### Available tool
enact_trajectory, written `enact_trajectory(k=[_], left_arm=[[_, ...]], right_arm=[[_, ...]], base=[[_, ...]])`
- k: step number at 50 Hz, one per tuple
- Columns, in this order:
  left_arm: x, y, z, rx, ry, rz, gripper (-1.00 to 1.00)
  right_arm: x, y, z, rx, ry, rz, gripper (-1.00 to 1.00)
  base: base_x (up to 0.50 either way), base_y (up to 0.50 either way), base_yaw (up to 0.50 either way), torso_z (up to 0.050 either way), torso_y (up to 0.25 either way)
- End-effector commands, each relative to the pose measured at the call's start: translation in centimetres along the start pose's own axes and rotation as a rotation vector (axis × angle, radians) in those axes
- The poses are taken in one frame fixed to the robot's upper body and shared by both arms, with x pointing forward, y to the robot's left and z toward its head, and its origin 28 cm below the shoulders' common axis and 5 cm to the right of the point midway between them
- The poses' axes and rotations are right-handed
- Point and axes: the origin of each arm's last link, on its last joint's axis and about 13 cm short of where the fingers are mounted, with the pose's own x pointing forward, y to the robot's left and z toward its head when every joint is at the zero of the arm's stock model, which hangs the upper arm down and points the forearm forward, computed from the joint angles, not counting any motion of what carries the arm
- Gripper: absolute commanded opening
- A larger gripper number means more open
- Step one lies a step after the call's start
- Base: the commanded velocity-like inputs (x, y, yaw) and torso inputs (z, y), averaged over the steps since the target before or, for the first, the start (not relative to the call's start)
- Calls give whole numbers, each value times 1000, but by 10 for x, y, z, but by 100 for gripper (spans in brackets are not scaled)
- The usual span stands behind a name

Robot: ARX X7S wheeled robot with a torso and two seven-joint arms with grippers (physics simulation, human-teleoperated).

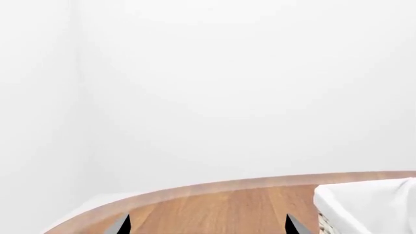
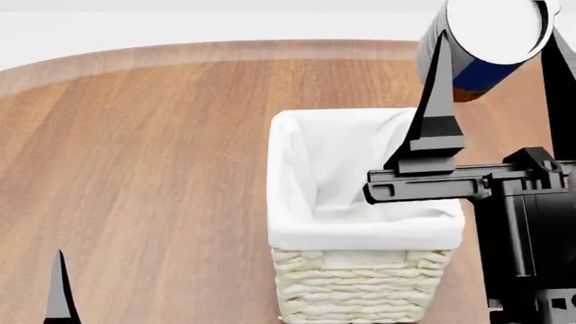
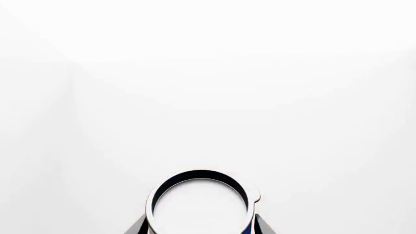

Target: Pick up the alphabet soup and put it in the basket.

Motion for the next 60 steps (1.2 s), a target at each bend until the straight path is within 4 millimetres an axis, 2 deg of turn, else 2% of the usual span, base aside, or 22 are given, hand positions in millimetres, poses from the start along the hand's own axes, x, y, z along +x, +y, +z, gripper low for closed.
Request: enact_trajectory(k=[1, 20, 28, 36, 39, 43, 49, 55, 60], left_arm=[[0, 1, -1, -1, 2, 4, 100], [0, 2, 0, 0, 1, 10, 100], [0, 2, -1, 0, 4, 9, 100], [0, 2, -1, -1, 3, 9, 100], [0, 2, -1, -1, 4, 10, 100], [0, 3, -1, -2, 5, 10, 100], [0, 2, -2, -3, 6, 11, 100], [0, 2, -3, -3, 8, 9, 100], [1, 3, -3, -3, 8, 12, 100]], right_arm=[[47, 11, -3, 25, -15, 43, -100], [112, 20, -26, 84, 42, 42, -100], [137, 19, -45, 95, 106, 35, -100], [171, 17, -70, 49, 183, 5, -100], [175, 17, -75, 37, 196, 0, -100], [189, 15, -93, 16, 288, -30, -100], [189, 11, -103, 0, 346, -58, -100], [180, 10, -113, -8, 495, -60, -100], [176, 9, -117, 14, 540, -59, -100]], base=[[0, 0, 0, 0, 0], [0, 0, 0, 0, 1], [0, 0, 0, 0, 0], [0, 0, 0, 0, 1], [0, 0, 0, 0, 0], [0, 0, 0, 0, 0], [0, 0, 0, 0, 2], [0, 0, 0, 0, 0], [0, 0, 0, 0, 2]])
